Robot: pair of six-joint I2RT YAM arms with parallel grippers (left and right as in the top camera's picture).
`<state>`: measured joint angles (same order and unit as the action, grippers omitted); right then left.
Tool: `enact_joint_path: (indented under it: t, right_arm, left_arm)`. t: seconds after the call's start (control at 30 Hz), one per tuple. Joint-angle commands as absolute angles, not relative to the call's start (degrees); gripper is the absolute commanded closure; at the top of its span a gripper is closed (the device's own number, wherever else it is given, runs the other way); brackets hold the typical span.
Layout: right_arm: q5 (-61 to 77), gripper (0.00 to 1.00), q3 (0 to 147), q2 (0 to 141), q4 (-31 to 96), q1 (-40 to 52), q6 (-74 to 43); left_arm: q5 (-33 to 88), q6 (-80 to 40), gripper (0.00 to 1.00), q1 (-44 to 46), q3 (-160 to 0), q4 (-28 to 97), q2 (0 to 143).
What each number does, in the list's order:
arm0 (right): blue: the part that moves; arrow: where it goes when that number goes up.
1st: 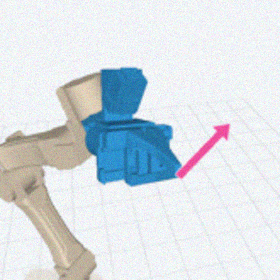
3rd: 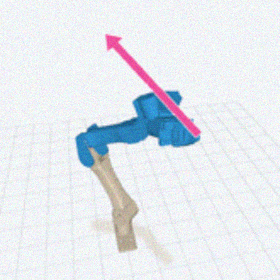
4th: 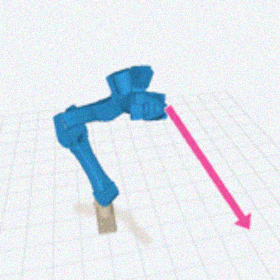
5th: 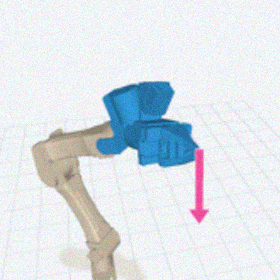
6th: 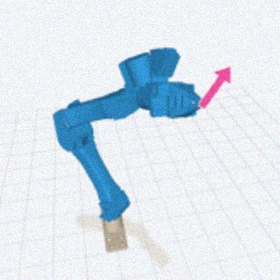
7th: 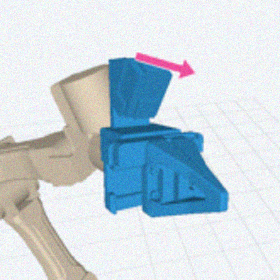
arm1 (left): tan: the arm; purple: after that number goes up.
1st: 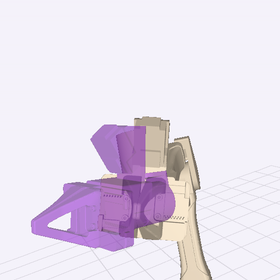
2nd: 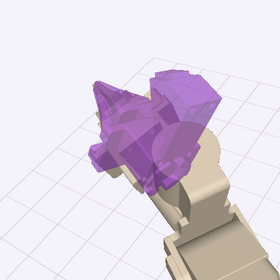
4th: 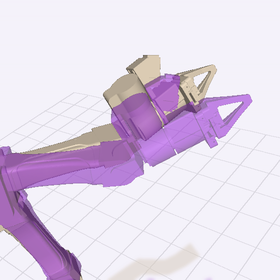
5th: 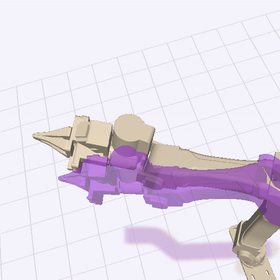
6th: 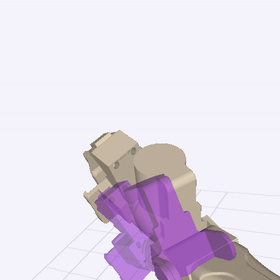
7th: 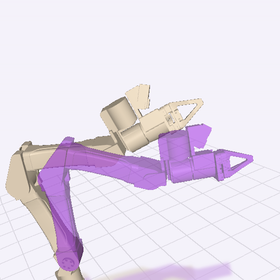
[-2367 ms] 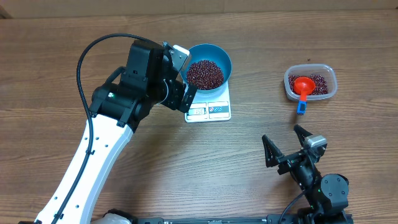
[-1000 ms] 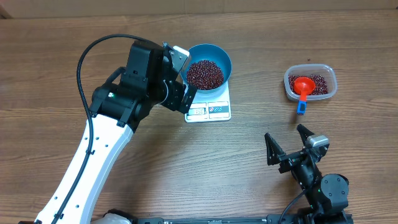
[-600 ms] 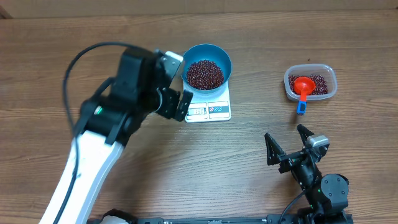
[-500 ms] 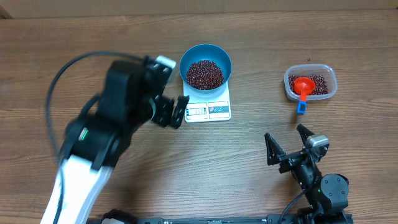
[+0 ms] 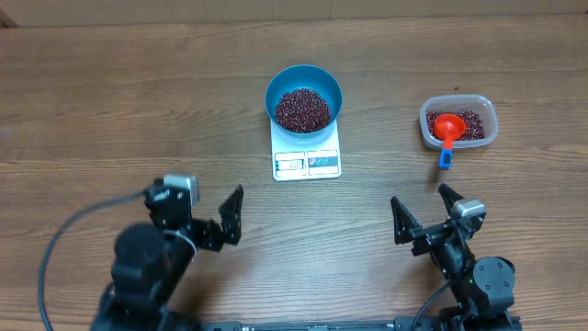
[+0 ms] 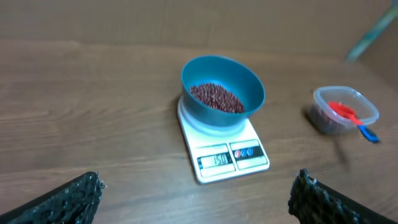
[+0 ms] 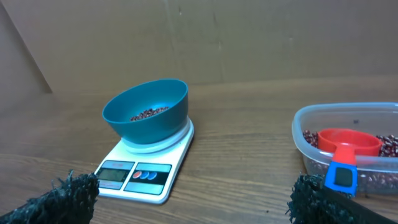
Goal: Scoop item into bowl and weigh 150g on scale
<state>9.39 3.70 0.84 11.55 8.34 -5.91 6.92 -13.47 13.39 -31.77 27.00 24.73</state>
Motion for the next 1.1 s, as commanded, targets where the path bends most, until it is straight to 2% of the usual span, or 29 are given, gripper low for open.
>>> enact_joint_path:
  t: [0.0,0.37,0.57,1.07]
  right_arm:
    - [8.6,0.0,3.46,0.16,11.2,8.16,-5.54]
    - [8.6,0.0,3.46,0.16,11.2,8.16,-5.54]
    - [8.58,0.0,3.46,0.16,11.2,8.16,-5.54]
    - [8.6,0.0,3.46,0.16,11.2,8.16,-5.56]
  left_arm:
    - [7.53,-17.72,0.0,12.97,-23.31,23.83,17.76]
    - [7.55,-22.48,0.01,12.99,-5.17,15.53,-0.01]
    - [7.51,-22.76,0.0,12.86,-0.54,3.44,0.16]
    - [7.25,-20.56,0.0,12.78,-0.27,3.79,0.16]
